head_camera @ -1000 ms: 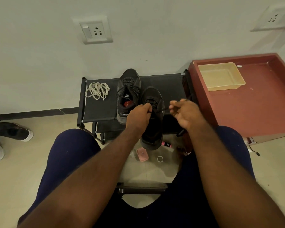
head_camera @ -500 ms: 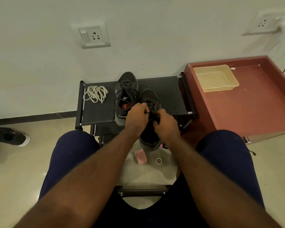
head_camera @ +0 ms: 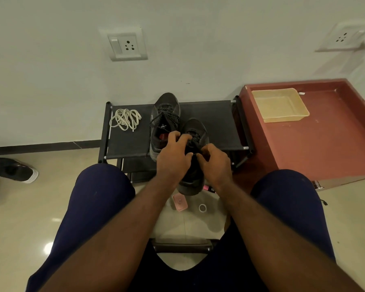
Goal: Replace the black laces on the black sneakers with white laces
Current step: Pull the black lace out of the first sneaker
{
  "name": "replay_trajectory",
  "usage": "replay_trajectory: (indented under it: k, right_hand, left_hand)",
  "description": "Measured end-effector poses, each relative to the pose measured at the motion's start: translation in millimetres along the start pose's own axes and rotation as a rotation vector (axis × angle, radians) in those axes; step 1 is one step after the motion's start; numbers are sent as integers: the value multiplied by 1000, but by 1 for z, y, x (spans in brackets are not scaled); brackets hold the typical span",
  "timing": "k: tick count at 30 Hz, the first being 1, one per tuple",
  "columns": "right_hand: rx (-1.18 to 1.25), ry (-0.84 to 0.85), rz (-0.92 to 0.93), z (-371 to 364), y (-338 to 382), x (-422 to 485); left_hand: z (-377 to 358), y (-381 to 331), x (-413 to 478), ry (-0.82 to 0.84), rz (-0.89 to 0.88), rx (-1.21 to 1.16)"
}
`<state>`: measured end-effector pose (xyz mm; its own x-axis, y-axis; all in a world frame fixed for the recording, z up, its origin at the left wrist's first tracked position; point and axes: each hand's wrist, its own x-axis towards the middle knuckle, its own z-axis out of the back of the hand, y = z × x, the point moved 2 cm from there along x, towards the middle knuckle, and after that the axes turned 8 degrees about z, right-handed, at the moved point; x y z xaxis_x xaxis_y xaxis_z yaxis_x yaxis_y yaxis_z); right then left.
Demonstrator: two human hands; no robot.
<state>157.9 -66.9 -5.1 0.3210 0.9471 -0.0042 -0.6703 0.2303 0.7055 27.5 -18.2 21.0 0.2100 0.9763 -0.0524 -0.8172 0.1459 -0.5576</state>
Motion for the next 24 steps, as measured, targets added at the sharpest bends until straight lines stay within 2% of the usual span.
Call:
replay_trajectory:
  k: [2, 11, 14, 18, 20, 22, 24]
  right_hand:
    - [2, -8, 5, -1, 0, -1]
    - [9, 30, 3, -2, -4, -6]
    - [-45, 69, 25, -2, -3, -6]
    - [-70, 71, 8, -3, -5, -3]
    - [-57, 40, 7, -1, -5, -2]
    - [-52, 6, -6, 0, -5, 0]
    - [-57, -12, -35, 1, -7, 3]
  left_hand:
    - [-5, 4, 1, 27, 9, 92]
    - [-19, 10, 6, 19, -68, 192]
    - [-19, 13, 6, -29, -120, 174]
    - [-18, 18, 6, -125, -194, 11]
    - [-17, 20, 6, -170, -165, -132]
    - [-11, 17, 8, -184, -60, -315]
    - [-3, 13, 7, -139, 120, -526]
